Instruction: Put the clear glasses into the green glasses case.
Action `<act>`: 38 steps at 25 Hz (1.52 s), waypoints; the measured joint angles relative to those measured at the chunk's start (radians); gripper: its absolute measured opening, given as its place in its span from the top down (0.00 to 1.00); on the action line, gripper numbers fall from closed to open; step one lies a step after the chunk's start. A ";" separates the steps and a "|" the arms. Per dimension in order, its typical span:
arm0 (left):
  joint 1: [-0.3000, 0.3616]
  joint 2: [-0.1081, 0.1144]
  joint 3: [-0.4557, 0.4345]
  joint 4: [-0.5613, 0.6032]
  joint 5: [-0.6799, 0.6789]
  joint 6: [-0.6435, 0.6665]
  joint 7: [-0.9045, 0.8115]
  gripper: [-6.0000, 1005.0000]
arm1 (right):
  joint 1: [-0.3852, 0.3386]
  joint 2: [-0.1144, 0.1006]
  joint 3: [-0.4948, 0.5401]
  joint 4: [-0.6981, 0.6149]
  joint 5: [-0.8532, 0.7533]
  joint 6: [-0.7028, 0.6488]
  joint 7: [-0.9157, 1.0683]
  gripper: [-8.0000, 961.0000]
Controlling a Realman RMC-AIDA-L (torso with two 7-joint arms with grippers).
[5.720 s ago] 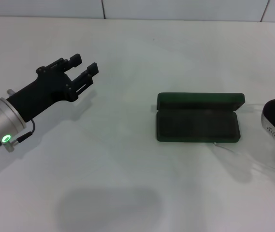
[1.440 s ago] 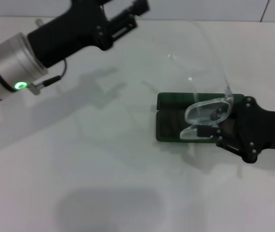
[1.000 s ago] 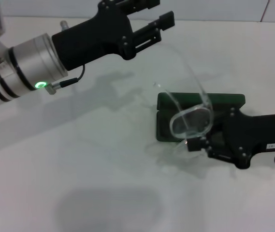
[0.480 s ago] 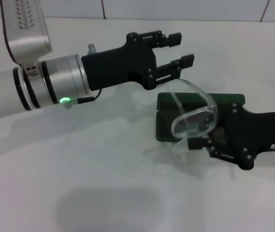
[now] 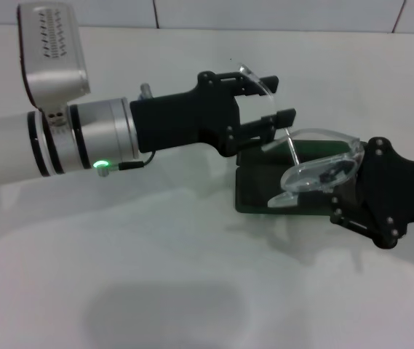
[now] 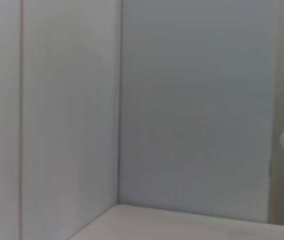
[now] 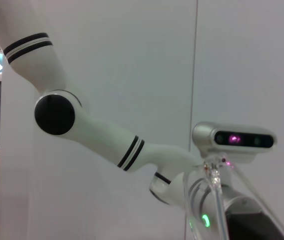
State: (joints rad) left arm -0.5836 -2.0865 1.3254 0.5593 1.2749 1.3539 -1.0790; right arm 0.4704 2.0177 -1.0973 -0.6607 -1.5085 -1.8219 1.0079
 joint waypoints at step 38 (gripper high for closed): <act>0.078 0.027 -0.176 0.010 0.024 -0.011 -0.025 0.37 | -0.010 -0.004 0.056 -0.006 -0.002 -0.186 -0.103 0.87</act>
State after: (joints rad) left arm -0.5051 -2.0598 1.1489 0.5690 1.2993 1.3432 -1.1044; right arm 0.4604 2.0140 -1.0413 -0.6669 -1.5104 -2.0083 0.9047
